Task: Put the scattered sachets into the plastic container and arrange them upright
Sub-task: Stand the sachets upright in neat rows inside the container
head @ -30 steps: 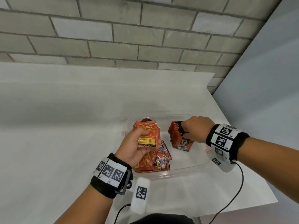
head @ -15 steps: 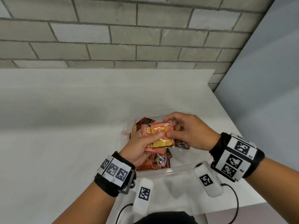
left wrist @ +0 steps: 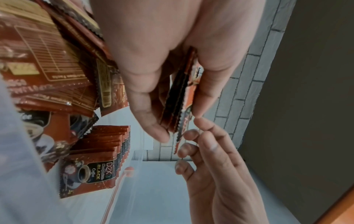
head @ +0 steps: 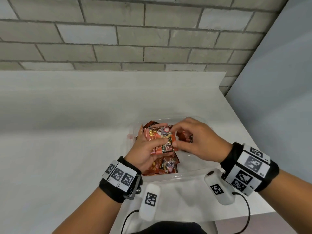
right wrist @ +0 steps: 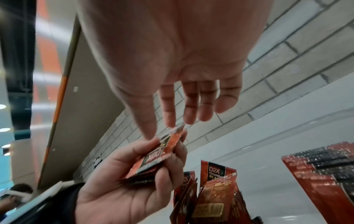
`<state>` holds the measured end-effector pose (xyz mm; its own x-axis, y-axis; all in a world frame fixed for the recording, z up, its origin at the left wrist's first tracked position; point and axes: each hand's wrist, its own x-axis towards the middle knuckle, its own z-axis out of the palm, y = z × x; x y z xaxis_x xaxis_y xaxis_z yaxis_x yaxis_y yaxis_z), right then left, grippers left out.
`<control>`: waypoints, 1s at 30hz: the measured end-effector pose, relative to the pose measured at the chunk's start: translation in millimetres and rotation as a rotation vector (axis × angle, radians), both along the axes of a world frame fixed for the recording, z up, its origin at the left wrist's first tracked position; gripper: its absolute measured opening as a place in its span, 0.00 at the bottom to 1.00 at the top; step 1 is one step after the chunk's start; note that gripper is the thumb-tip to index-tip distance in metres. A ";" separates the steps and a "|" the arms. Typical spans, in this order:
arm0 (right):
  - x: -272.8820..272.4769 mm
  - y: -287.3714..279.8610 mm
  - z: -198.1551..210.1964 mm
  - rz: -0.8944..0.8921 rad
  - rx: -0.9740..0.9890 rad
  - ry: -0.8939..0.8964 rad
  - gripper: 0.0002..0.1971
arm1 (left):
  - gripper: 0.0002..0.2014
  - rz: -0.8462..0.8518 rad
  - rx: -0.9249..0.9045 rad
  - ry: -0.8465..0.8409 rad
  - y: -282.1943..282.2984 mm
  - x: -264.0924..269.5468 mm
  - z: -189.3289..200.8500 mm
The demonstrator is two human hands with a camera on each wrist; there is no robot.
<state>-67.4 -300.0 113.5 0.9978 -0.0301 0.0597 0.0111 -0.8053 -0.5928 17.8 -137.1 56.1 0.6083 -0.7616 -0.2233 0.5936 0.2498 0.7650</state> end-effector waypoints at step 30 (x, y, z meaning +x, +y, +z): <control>14.2 -11.4 14.0 -0.335 0.393 0.097 0.08 | 0.21 0.083 -0.006 -0.032 8.8 9.1 4.6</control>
<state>-53.2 -311.4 127.5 0.9298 -0.3505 -0.1123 -0.2789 -0.4719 -0.8364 27.0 -128.3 60.8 0.6764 -0.7094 -0.1983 0.5460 0.3022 0.7814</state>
